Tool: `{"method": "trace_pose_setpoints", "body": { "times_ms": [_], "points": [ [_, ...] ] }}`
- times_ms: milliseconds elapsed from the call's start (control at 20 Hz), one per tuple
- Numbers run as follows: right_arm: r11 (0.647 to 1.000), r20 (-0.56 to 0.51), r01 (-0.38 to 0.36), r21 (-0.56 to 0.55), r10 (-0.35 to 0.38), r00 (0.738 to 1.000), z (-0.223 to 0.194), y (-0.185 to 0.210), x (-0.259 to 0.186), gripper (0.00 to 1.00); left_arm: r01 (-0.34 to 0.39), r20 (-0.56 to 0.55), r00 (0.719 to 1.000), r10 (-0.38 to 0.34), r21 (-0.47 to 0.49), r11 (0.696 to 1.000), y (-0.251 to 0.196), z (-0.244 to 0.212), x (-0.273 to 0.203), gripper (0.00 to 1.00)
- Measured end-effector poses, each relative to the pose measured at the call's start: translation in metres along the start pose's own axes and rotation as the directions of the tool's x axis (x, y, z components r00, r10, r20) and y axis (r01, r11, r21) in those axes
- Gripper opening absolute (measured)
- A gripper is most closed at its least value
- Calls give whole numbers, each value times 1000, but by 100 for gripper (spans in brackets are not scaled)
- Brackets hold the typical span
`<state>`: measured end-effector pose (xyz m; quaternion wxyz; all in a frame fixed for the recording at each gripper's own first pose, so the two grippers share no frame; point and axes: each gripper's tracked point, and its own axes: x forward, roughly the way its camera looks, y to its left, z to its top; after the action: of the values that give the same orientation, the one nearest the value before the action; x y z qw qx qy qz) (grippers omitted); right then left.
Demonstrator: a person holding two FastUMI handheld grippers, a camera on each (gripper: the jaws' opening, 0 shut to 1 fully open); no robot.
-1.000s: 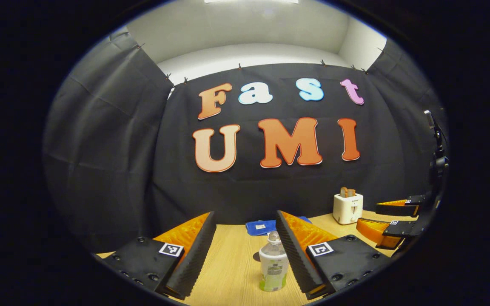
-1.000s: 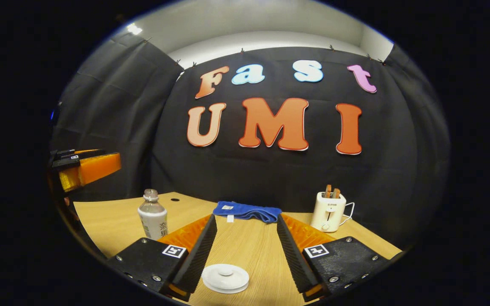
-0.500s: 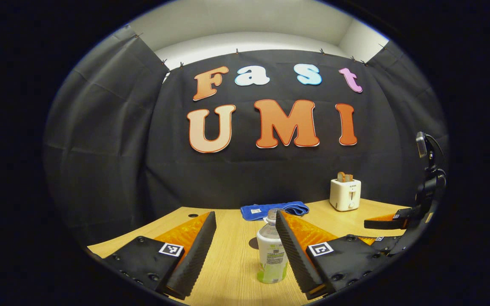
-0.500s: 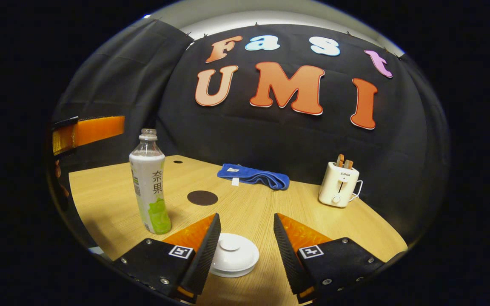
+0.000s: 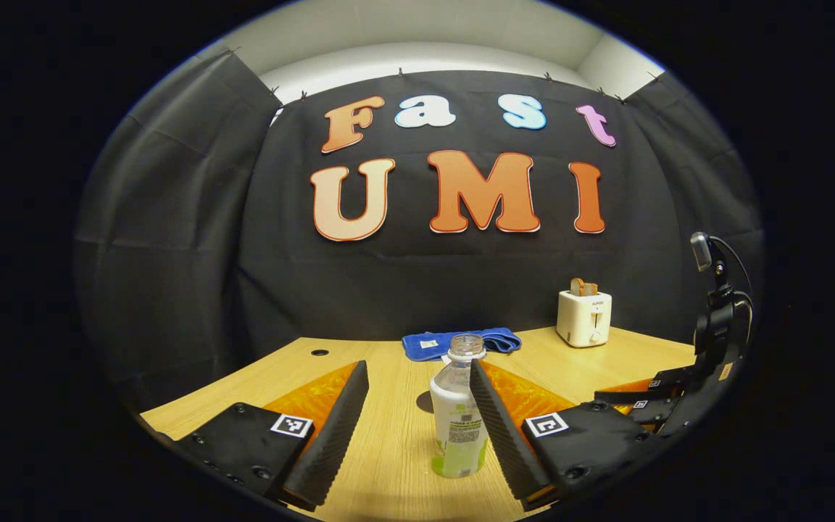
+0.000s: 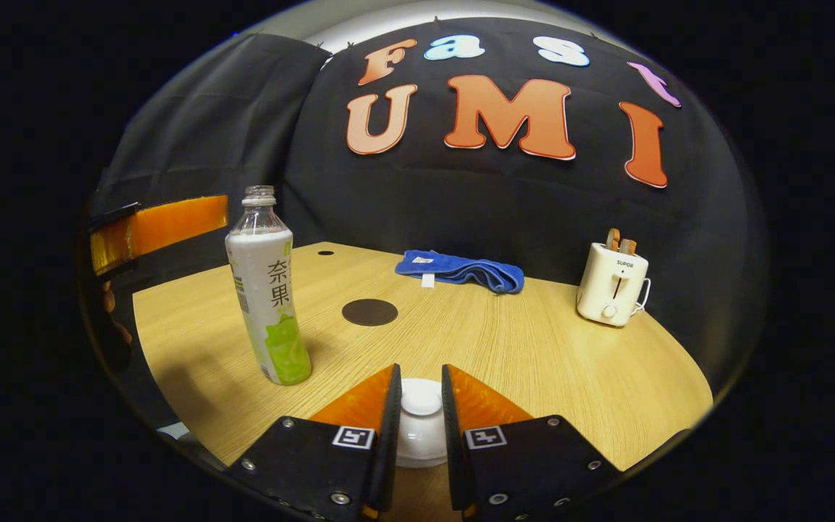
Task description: Open the teacup lid with one hand, grasp the water bottle and pour water into the teacup with the other hand; after pouring, place the water bottle on the coaster and then close the teacup lid.
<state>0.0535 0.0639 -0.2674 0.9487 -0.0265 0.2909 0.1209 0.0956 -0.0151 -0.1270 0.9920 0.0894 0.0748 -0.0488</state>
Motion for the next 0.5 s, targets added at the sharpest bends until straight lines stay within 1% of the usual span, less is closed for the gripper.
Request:
{"method": "trace_pose_setpoints", "body": {
  "times_ms": [100, 200, 350, 500],
  "points": [
    [1000, -23, 4, -26, -4, 1000, -5, 0, 1, 30, 0, -5, 1000, 0, 1, 1000, 1, -2, 0, 91],
    [1000, -30, 8, -22, -8, 1000, -3, 0, 2, 28, 2, -12, 1000, -2, 2, 1000, 0, -3, 2, 91],
    [1000, -39, 0, 6, 1, 999, -5, 0, 1, 25, 11, -24, 1000, -11, 1, 1000, -4, -8, 1, 90],
    [1000, -42, 1, 26, 0, 999, -4, -3, 2, 20, 17, -31, 999, -16, 6, 1000, -7, -10, -1, 91]
  ]
}}
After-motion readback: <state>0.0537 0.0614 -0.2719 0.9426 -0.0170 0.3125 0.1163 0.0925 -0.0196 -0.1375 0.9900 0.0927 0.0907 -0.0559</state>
